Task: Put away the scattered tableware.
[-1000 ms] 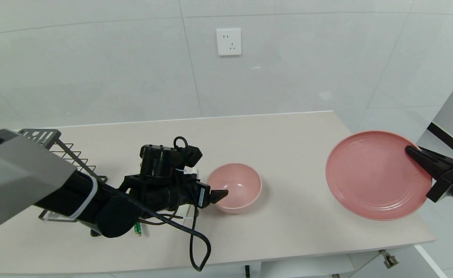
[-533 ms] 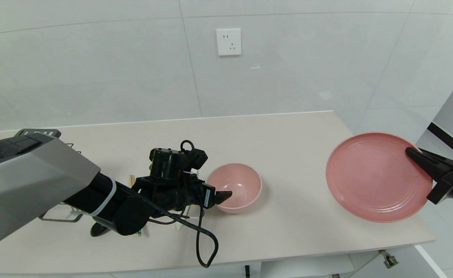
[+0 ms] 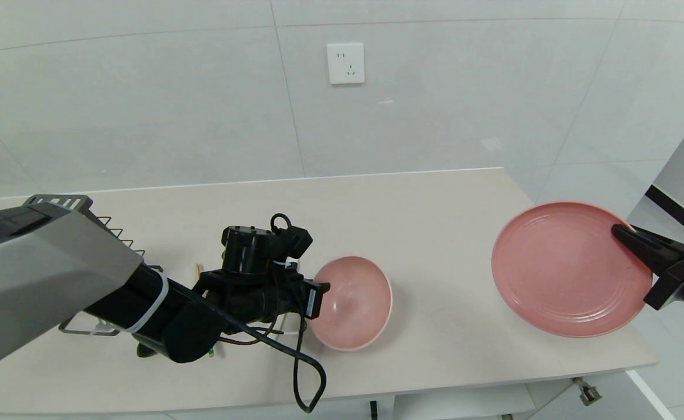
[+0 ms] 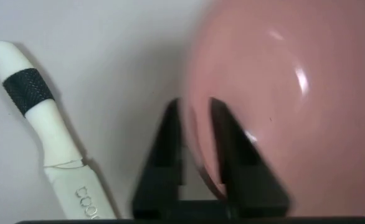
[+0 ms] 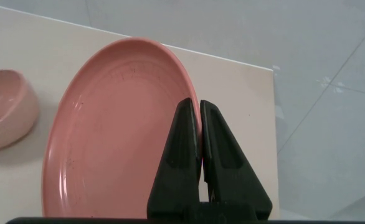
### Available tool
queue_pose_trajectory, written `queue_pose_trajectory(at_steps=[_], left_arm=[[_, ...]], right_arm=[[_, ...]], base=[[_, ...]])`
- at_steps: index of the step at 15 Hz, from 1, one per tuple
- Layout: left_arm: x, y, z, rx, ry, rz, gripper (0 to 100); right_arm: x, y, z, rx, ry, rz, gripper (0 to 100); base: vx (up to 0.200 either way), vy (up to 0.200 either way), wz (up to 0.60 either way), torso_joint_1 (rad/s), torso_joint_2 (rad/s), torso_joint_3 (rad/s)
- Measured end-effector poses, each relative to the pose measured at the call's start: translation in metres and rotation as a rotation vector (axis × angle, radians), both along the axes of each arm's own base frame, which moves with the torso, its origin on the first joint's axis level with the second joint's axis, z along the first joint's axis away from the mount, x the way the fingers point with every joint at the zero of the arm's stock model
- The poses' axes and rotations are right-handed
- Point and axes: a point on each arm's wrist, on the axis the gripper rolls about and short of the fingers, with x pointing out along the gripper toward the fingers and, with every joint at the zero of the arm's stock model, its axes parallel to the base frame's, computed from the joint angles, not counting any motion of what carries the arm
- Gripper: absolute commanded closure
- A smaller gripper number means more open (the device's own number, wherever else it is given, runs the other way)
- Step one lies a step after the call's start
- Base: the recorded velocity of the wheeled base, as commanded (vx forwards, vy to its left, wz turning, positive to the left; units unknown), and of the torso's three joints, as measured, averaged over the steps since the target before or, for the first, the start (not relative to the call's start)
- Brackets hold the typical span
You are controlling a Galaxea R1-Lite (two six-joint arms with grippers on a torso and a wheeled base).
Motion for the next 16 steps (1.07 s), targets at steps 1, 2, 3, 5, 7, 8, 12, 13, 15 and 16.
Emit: queue_pose_trajectory(at_steps=[1, 2, 3, 5, 7, 8, 12, 13, 15, 16], left_arm=[[-0.003, 0.001, 0.009, -0.010, -0.028, 0.001, 100], [-0.006, 0.003, 0.020, -0.024, -0.061, 0.002, 100], [-0.011, 0.005, 0.033, -0.038, -0.094, 0.002, 100], [-0.028, 0.013, 0.057, -0.064, -0.149, 0.003, 100], [-0.052, 0.024, 0.066, -0.064, -0.158, 0.012, 100], [-0.067, 0.031, 0.066, -0.052, -0.152, 0.026, 100], [-0.110, 0.052, 0.064, -0.056, -0.204, 0.049, 100], [-0.119, 0.056, 0.059, -0.052, -0.213, 0.048, 100], [-0.133, 0.061, 0.052, -0.071, -0.280, 0.045, 100], [-0.137, 0.063, 0.049, -0.075, -0.320, 0.045, 100]], right_arm=[[0.000, 0.000, 0.000, 0.000, 0.000, 0.000, 100], [0.000, 0.000, 0.000, 0.000, -0.001, 0.000, 100], [0.000, 0.000, 0.000, 0.000, -0.001, 0.000, 100], [0.000, 0.000, 0.000, 0.001, -0.003, 0.000, 100], [-0.002, 0.000, 0.001, 0.014, -0.003, 0.002, 100], [-0.003, 0.000, 0.003, 0.030, -0.005, 0.004, 100], [-0.008, 0.004, 0.010, 0.074, -0.031, 0.028, 100], [-0.010, 0.009, 0.012, 0.100, -0.042, 0.062, 100], [-0.017, 0.021, 0.007, 0.147, -0.018, 0.138, 100], [-0.019, 0.025, 0.005, 0.152, -0.005, 0.163, 100]], base=[[0.000, 0.000, 0.00, 0.000, 0.00, 0.000], [0.000, 0.000, 0.00, 0.000, 0.00, 0.000], [0.000, 0.000, 0.00, 0.000, 0.00, 0.000], [0.000, 0.000, 0.00, 0.000, 0.00, 0.000], [0.000, 0.000, 0.00, 0.000, 0.00, 0.000], [0.000, 0.000, 0.00, 0.000, 0.00, 0.000], [0.000, 0.000, 0.00, 0.000, 0.00, 0.000], [0.000, 0.000, 0.00, 0.000, 0.00, 0.000], [0.000, 0.000, 0.00, 0.000, 0.00, 0.000], [0.000, 0.000, 0.00, 0.000, 0.00, 0.000]])
